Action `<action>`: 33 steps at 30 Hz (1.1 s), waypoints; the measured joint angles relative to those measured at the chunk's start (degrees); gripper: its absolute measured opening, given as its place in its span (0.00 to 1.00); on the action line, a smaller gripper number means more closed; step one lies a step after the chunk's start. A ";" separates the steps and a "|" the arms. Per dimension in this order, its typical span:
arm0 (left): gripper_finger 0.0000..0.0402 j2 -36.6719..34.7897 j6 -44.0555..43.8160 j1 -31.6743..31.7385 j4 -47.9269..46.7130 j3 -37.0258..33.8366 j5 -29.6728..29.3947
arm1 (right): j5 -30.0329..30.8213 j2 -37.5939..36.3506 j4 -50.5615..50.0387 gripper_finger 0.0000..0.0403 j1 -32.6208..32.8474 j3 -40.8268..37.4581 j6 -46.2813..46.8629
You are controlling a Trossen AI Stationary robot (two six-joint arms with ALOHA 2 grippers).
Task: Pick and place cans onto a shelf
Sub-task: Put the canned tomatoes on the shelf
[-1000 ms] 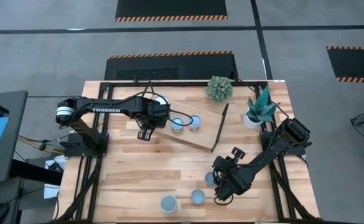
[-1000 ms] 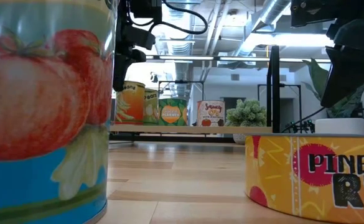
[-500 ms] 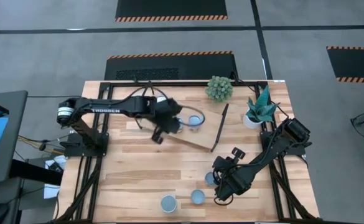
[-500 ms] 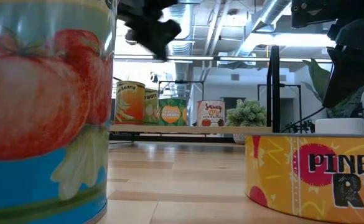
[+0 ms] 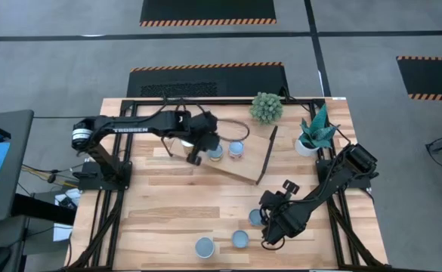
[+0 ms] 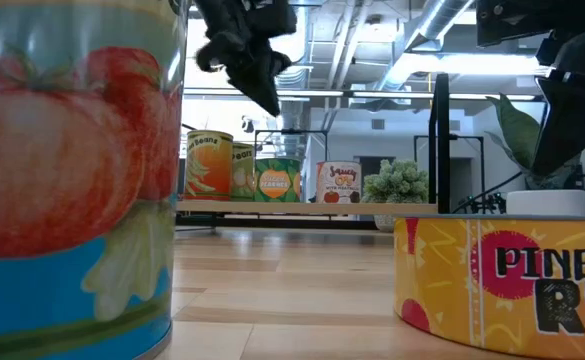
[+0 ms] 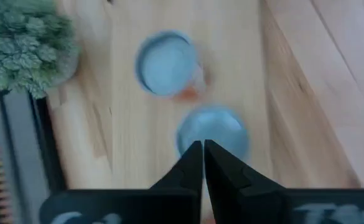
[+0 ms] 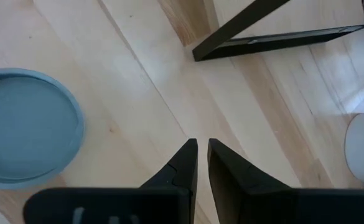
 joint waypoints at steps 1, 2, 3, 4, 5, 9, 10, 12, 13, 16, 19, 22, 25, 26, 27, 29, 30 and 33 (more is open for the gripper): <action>0.00 -0.55 0.88 -0.57 -2.80 0.91 -2.41 | 0.66 0.00 -0.16 0.15 -0.02 0.00 -0.02; 0.00 -1.26 1.26 -1.15 -5.14 2.04 -4.26 | 1.90 -0.01 -0.25 0.15 -0.16 0.00 -0.02; 0.00 -1.98 1.23 -1.44 -7.93 3.21 -5.27 | 3.46 0.00 -0.16 0.15 -0.39 0.00 -0.04; 0.00 -2.80 0.91 -1.44 -11.05 4.28 -5.56 | 4.99 -0.01 0.01 0.15 -0.72 0.00 -0.07; 0.00 -3.69 -0.18 -1.40 -14.07 5.09 -4.80 | 6.42 0.00 0.26 0.15 -1.15 0.00 -0.13; 0.00 -7.76 -8.71 -1.45 -24.51 5.11 1.87 | 8.97 0.00 2.74 0.15 -3.73 0.81 -4.35; 0.00 -8.88 -11.22 -1.50 -27.07 4.59 2.47 | 8.95 0.00 4.40 0.15 -4.55 1.31 -6.76; 0.00 -11.38 -16.03 -1.85 -30.84 2.70 2.51 | 8.95 0.00 7.98 0.15 -6.02 2.45 -13.19; 0.00 -12.59 -18.03 -2.29 -31.98 1.74 2.39 | 8.98 0.00 9.78 0.15 -6.76 3.07 -17.28; 0.00 -16.66 -24.51 -4.71 -34.62 -1.53 2.03 | 8.91 0.00 14.95 0.15 -8.82 5.59 -31.57; 0.00 -21.83 -30.90 -8.78 -35.23 -5.89 0.81 | 7.98 0.00 20.08 0.15 -10.42 8.42 -45.59; 0.00 -27.56 -36.60 -13.88 -32.14 -11.56 -0.96 | 5.11 0.00 24.53 0.15 -11.75 11.02 -56.06; 0.00 -32.89 -41.10 -19.10 -24.93 -17.75 -2.99 | 0.18 0.00 30.65 0.15 -13.21 12.93 -62.35; 0.00 -34.41 -41.71 -20.65 -22.49 -19.70 -4.04 | -2.50 0.00 32.99 0.15 -13.68 13.44 -63.66; 0.00 -35.53 -42.37 -22.12 -20.21 -21.41 -5.32 | -5.70 0.00 35.82 0.15 -14.23 13.85 -64.66; 0.00 -37.11 -43.38 -24.47 -16.54 -24.12 -8.01 | -11.89 0.00 42.10 0.15 -14.95 14.03 -65.42; 0.00 -37.48 -43.81 -25.54 -15.43 -25.09 -9.09 | -14.82 0.00 45.28 0.15 -15.14 14.03 -65.46; 0.00 -37.84 -44.57 -28.13 -14.57 -27.24 -11.50 | -19.27 0.00 52.41 0.15 -14.12 14.06 -65.14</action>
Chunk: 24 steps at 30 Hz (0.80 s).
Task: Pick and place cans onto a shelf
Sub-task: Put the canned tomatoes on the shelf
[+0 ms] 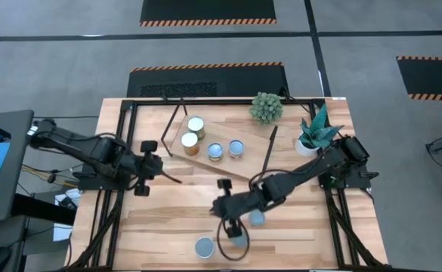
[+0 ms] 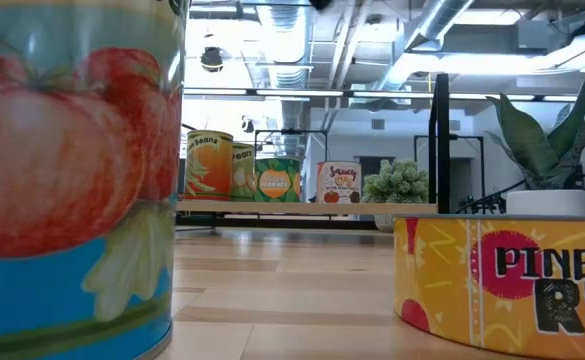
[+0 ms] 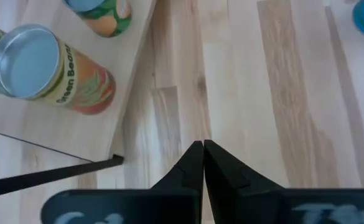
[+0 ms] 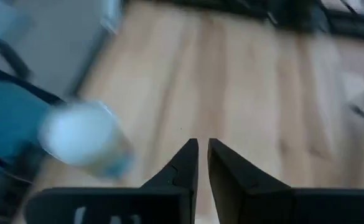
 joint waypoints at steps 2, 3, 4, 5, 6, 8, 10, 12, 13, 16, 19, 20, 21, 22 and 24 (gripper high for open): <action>0.00 0.16 -1.16 -1.48 0.39 -0.54 -1.83 | -0.23 0.00 1.67 0.15 1.56 0.02 1.26; 0.00 0.41 -1.63 -2.17 0.59 -0.67 -2.84 | -0.42 0.00 1.70 0.15 2.30 0.02 2.39; 0.00 0.71 -1.73 -2.72 0.97 -0.81 -3.96 | -0.62 0.00 1.69 0.15 3.01 0.02 3.98; 0.00 1.00 -1.65 -3.22 1.31 -0.91 -4.95 | -0.68 0.00 1.75 0.15 3.75 0.02 5.56; 0.00 1.18 -1.36 -3.70 1.66 -0.92 -5.42 | -0.64 0.02 2.12 0.15 4.37 0.02 7.05; 0.00 1.22 -0.65 -4.27 3.02 -0.92 -5.28 | -0.57 1.47 5.22 0.15 5.26 0.13 8.86; 0.00 1.57 -0.54 -4.46 4.48 -0.92 -5.06 | -0.62 3.15 7.37 0.15 6.03 0.00 8.65; 0.00 1.51 -0.60 -4.47 5.48 -0.92 -4.87 | -1.87 6.18 8.66 0.15 6.58 1.81 8.05; 0.00 1.50 -0.83 -4.47 5.69 -0.91 -4.88 | -2.13 7.24 7.12 0.15 6.65 2.98 7.34; 0.00 1.72 -1.27 -4.45 5.89 -0.92 -5.23 | -2.27 10.77 0.20 0.15 6.70 8.31 7.52; 0.00 1.87 -1.29 -4.45 5.95 -0.92 -5.20 | -4.25 14.78 -6.60 0.15 5.85 15.34 8.46; 0.00 1.87 -1.26 -4.45 6.01 -0.92 -5.20 | -4.81 16.16 -9.56 0.15 5.56 17.96 8.13; 0.00 1.87 -1.17 -4.45 5.95 -0.92 -5.21 | -5.34 17.76 -11.22 0.15 5.18 20.90 7.22; 0.00 1.87 -0.84 -4.45 6.02 -0.92 -5.24 | -6.06 19.06 -13.05 0.15 4.82 23.85 5.79; 0.00 1.86 -0.51 -4.45 5.89 -0.92 -5.25 | -6.69 21.09 -19.62 0.15 4.28 29.63 2.96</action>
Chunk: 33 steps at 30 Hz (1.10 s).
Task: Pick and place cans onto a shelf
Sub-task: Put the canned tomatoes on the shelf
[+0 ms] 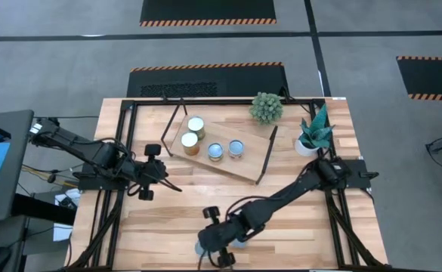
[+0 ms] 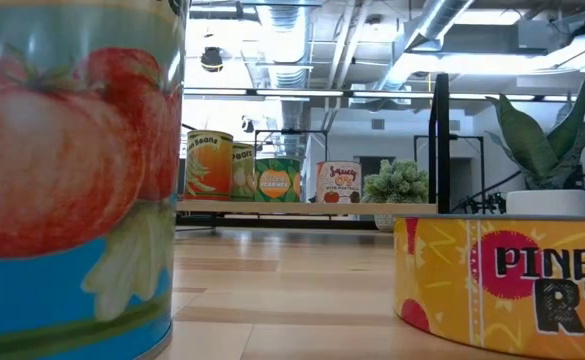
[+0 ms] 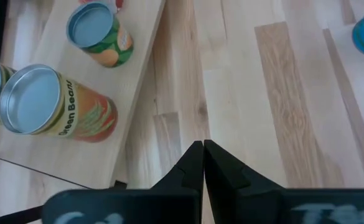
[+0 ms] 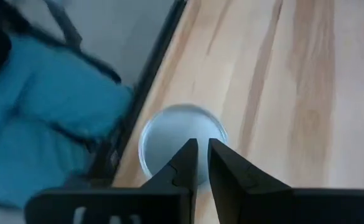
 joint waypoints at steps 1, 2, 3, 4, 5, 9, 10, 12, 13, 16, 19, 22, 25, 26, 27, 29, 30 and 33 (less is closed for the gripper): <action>0.00 -0.02 0.00 0.00 0.01 0.00 0.00 | -0.02 0.97 -2.08 0.15 -0.24 2.98 -0.70; 0.00 0.01 -0.04 0.00 0.03 0.00 0.00 | -0.01 1.59 -5.23 0.15 -0.56 5.65 -0.86; 0.00 0.01 -0.08 0.00 -0.07 0.00 0.00 | -0.04 2.15 -8.41 0.15 -0.93 7.84 -0.40; 0.00 -0.02 -0.09 0.00 -0.10 0.00 0.00 | -0.36 2.77 -9.91 0.15 -1.40 9.81 0.70; 0.00 -0.02 -0.09 0.00 -0.08 0.00 0.00 | -1.17 3.39 -10.20 0.15 -1.80 11.40 1.45; 0.00 -0.01 0.22 0.00 -0.15 0.02 -0.09 | -8.17 6.48 -11.17 0.16 -2.86 13.68 -0.07; 0.00 0.01 0.24 0.00 -0.21 0.02 -0.09 | -9.51 7.35 -11.11 0.16 -2.86 13.86 -0.83; 0.00 0.01 0.31 0.00 -0.18 0.02 -0.17 | -11.00 8.26 -12.06 0.18 -3.00 13.88 -1.91; 0.00 0.01 0.31 0.00 -0.19 0.02 -0.17 | -11.51 8.31 -12.44 0.19 -3.06 13.87 -2.20; 0.00 0.01 0.33 0.00 -0.19 0.02 -0.15 | -12.25 8.13 -12.41 0.24 -3.85 13.99 -2.28; 0.00 0.00 1.02 0.00 -0.17 0.02 -0.15 | -12.29 8.15 -13.01 0.30 -4.61 13.97 -2.39; 0.00 0.01 2.20 0.00 -0.18 0.02 -0.17 | -12.36 8.15 -13.04 0.37 -5.03 13.97 -2.36; 0.00 -0.02 2.32 0.00 -0.19 0.02 -0.17 | -12.33 8.15 -15.04 0.43 -5.39 13.85 -2.36; 0.00 0.00 2.32 0.00 -0.19 0.02 -0.15 | -12.34 8.15 -14.86 0.45 -5.56 13.50 -2.36; 0.00 0.01 2.32 0.00 -0.17 0.02 -0.15 | -12.33 8.15 -14.83 0.46 -5.70 13.24 -2.36; 0.00 0.01 2.32 0.00 -0.19 0.02 -0.15 | -12.27 8.15 -14.97 0.49 -5.80 13.12 -2.36; 0.00 0.01 2.32 0.00 -0.18 0.02 -0.15 | -12.18 8.15 -14.60 0.50 -5.81 13.12 -2.36; 0.00 0.01 2.29 0.00 -0.19 0.02 -0.13 | -11.94 8.13 -13.51 0.51 -5.85 13.12 -2.36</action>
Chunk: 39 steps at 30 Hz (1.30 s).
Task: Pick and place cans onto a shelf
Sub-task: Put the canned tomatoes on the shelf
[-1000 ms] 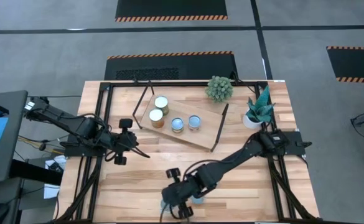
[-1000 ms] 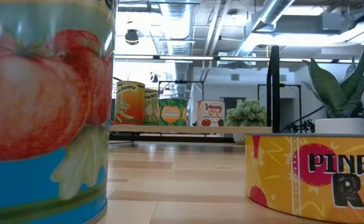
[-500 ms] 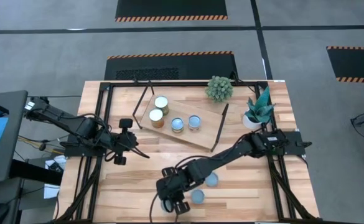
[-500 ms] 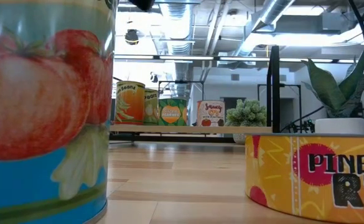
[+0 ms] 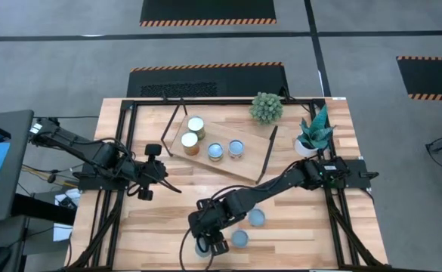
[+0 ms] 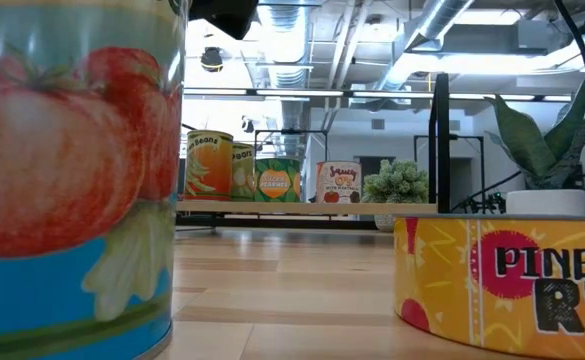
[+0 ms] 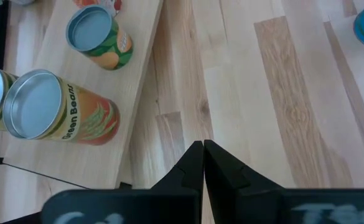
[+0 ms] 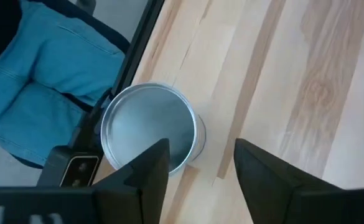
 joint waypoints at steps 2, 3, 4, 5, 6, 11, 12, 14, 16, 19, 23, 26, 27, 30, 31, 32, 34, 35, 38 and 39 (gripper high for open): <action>0.00 0.00 0.00 0.00 0.00 0.00 -0.02 | 0.09 0.00 -0.06 0.52 0.04 0.00 0.02; 0.00 -0.01 0.00 0.00 0.00 0.00 -0.01 | 0.09 0.00 -0.03 0.52 0.06 0.00 0.02; 0.00 0.00 0.00 0.00 0.00 0.00 -0.01 | 0.09 0.00 0.04 0.52 0.13 0.00 0.07; 0.00 -0.01 -0.02 0.00 0.00 0.00 0.00 | 0.09 0.00 0.07 0.52 0.22 0.00 0.33; 0.00 0.00 -0.02 0.00 0.00 0.02 0.00 | 0.09 0.00 0.04 0.52 0.28 0.00 0.44; 0.00 -0.02 -0.04 0.01 0.00 0.02 0.00 | 0.28 0.98 0.60 0.51 0.62 0.05 0.40; 0.00 0.00 -0.04 0.02 0.00 0.02 0.00 | 0.32 1.24 0.09 0.51 0.54 -0.08 0.43; 0.00 0.00 -0.07 0.02 0.00 0.04 0.00 | 0.24 1.95 0.66 0.52 0.55 -0.12 0.46; 0.00 0.00 -0.09 0.02 -0.01 0.04 0.02 | 0.24 2.44 0.67 0.52 0.55 -0.07 0.46; 0.00 -0.02 -0.11 0.02 -0.02 0.04 0.02 | 0.16 2.74 0.62 0.52 0.55 -0.07 0.63; 0.00 -0.02 -0.15 0.02 -0.33 0.04 0.02 | 0.18 2.69 0.19 0.50 0.52 -0.07 2.54; 0.00 -0.02 -0.17 0.02 -0.39 0.04 0.02 | 0.14 2.69 -1.02 0.47 0.52 -0.07 4.38; 0.00 -0.02 -0.17 0.02 -0.38 0.04 0.02 | 0.10 2.69 -1.43 0.46 0.52 -0.05 4.86; 0.00 -0.02 -0.17 0.02 -0.39 0.04 0.02 | 0.00 2.56 -1.94 0.41 0.52 -0.72 5.58; 0.00 -0.02 -0.17 0.02 -0.39 0.04 0.02 | -0.05 2.56 -2.01 0.40 0.50 -0.72 5.64; 0.00 -0.02 -0.17 0.02 -0.39 0.04 0.02 | -0.10 2.56 -2.01 0.38 0.52 -0.74 5.64; 0.00 -0.02 -0.17 0.02 -0.39 0.04 0.02 | -0.10 2.56 -2.07 0.34 0.52 -0.74 5.76; 0.00 -0.02 -0.17 0.02 -0.39 0.04 0.02 | -0.09 2.56 -2.12 0.32 0.52 -0.74 6.44; 0.00 -0.02 -0.17 0.02 -0.39 0.04 0.02 | -0.10 2.56 -2.17 0.24 0.19 -0.79 8.93; 0.00 -0.02 -0.18 0.02 -0.41 0.04 0.02 | -0.10 2.56 -2.19 0.21 0.17 -0.79 9.66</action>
